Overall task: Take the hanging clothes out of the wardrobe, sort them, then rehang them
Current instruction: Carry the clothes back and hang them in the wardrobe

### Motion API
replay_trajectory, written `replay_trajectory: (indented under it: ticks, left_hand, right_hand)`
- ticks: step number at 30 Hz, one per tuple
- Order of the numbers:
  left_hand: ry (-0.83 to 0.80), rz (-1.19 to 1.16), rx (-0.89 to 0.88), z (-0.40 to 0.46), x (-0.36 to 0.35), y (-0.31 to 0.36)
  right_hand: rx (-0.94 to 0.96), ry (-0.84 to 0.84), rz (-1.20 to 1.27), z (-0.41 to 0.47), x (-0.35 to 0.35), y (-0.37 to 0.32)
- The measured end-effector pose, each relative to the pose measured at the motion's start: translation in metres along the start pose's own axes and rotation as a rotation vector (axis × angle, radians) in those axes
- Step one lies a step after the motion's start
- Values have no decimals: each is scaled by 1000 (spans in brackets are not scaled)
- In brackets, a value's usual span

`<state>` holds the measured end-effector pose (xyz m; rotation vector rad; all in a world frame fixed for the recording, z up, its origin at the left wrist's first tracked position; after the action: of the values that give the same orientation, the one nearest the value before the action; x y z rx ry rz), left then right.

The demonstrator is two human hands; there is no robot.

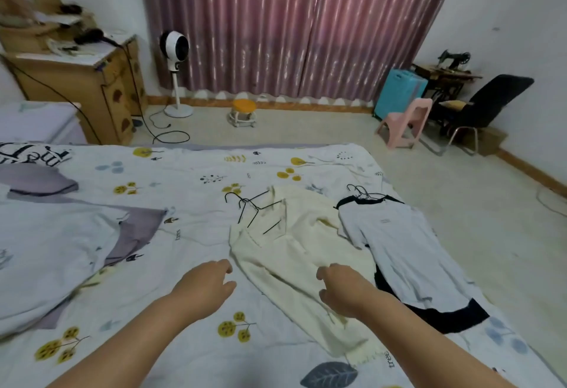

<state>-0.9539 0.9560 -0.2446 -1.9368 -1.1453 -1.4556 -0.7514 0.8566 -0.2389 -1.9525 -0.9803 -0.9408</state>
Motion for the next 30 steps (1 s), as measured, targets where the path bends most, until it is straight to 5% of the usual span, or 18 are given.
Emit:
replay_trajectory:
  ticks: [14, 30]
  left_hand:
    - [-72, -86, 242, 176, -111, 13]
    - [161, -259, 505, 377, -232, -54]
  right_hand:
    - [46, -31, -71, 229, -36, 88]
    - [92, -25, -30, 410, -201, 123]
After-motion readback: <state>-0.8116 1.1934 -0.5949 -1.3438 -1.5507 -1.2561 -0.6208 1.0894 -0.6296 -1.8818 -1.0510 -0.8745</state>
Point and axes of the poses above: each hand's wrist, its own z-axis towards the middle knuckle, its own x-axis out of the back of the hand, y = z × x, the point moved 6 cm from there along z, towards the middle knuckle, and after that the axes turned 15 degrees about z, right-handed, at the moved point
